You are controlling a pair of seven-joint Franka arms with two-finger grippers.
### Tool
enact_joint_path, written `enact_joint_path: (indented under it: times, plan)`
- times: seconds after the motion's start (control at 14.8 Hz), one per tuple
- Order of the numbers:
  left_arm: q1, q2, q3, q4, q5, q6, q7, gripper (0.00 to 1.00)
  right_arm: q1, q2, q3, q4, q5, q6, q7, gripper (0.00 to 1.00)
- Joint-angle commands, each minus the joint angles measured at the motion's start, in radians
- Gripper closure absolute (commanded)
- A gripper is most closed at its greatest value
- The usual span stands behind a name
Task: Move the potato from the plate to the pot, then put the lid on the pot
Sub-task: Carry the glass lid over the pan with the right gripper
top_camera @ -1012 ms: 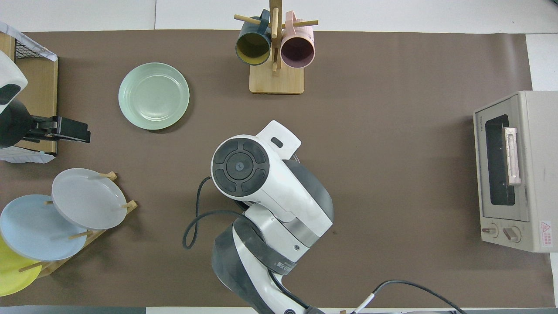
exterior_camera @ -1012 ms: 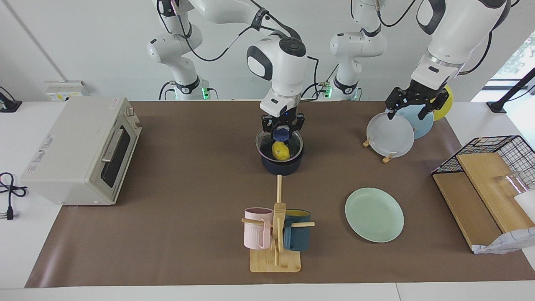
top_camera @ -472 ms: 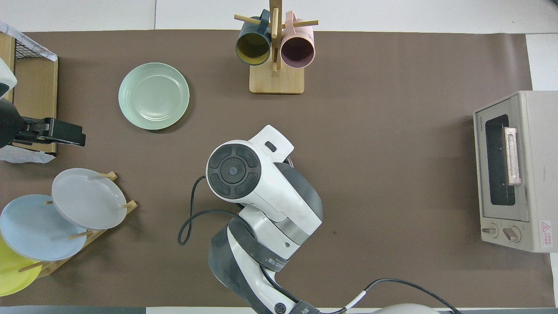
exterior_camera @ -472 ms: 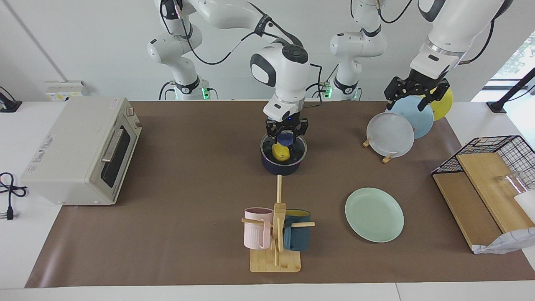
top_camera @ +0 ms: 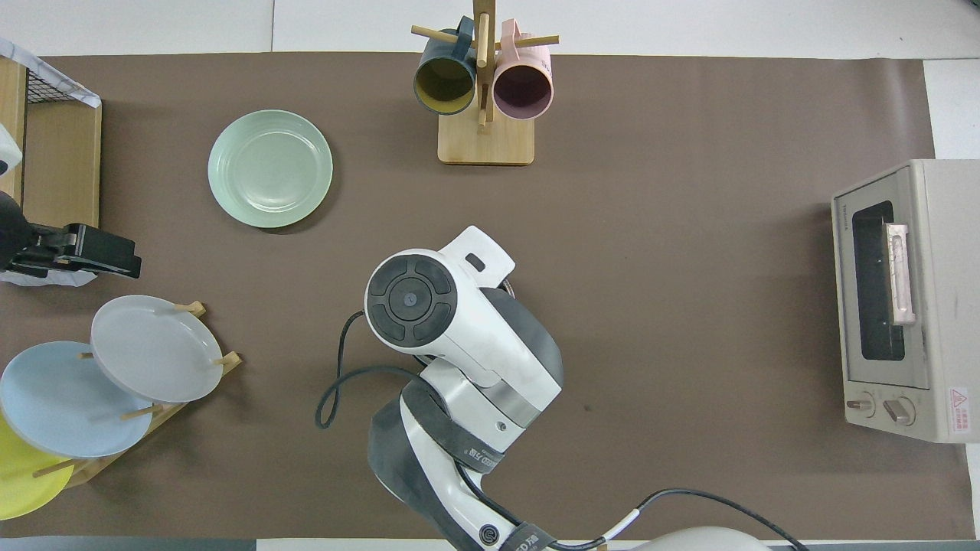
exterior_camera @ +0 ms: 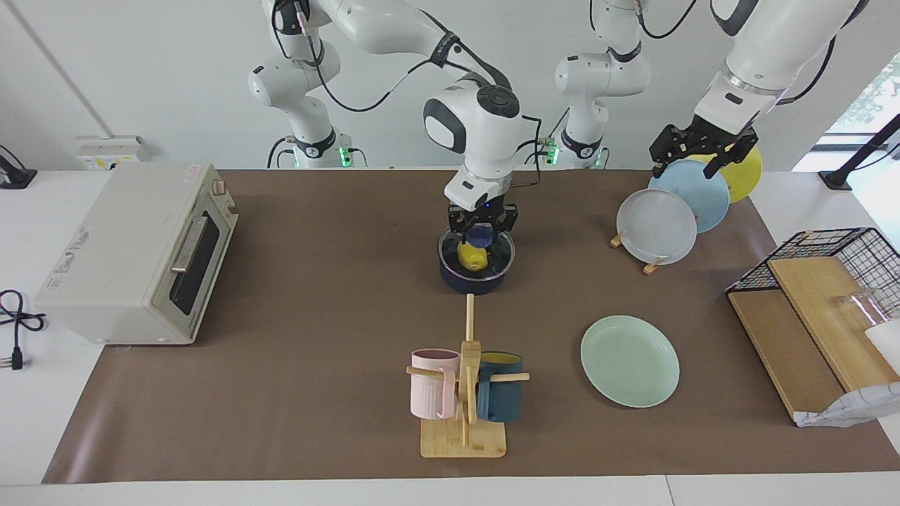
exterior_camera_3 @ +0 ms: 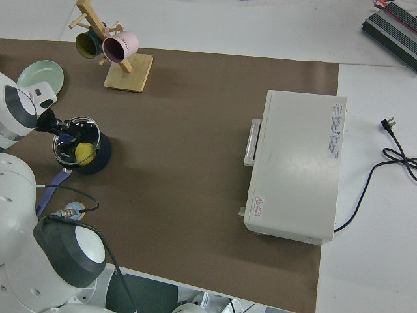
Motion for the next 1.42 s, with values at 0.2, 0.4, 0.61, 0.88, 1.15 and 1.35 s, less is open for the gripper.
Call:
enact_joint_path:
  times: [0.2,0.4,0.61,0.88,1.15,1.35]
  plan:
    - [-0.022,0.001,0.024,0.005,-0.024,-0.018,-0.034,0.0,-0.006,-0.024,0.004,-0.041,0.023,0.021,0.015,1.0]
    - [-0.021,0.004,0.021,0.01,-0.023,-0.016,-0.035,0.0,-0.006,-0.026,0.004,-0.044,0.024,0.014,0.015,1.0]
    - [-0.01,0.007,0.022,0.011,-0.023,-0.012,-0.035,0.0,-0.005,-0.032,0.004,-0.042,0.024,-0.011,0.018,1.0]
    - [-0.004,0.002,0.018,0.007,-0.021,-0.016,-0.035,0.0,-0.006,-0.032,0.004,-0.044,0.03,-0.014,0.03,1.0]
    - [-0.004,-0.004,0.018,0.005,-0.021,-0.009,-0.035,0.0,-0.006,-0.033,0.004,-0.05,0.031,-0.011,0.034,1.0]
    - [-0.006,-0.004,0.018,0.005,-0.021,-0.007,-0.037,0.0,-0.01,-0.033,0.004,-0.058,0.031,-0.002,0.032,0.88]
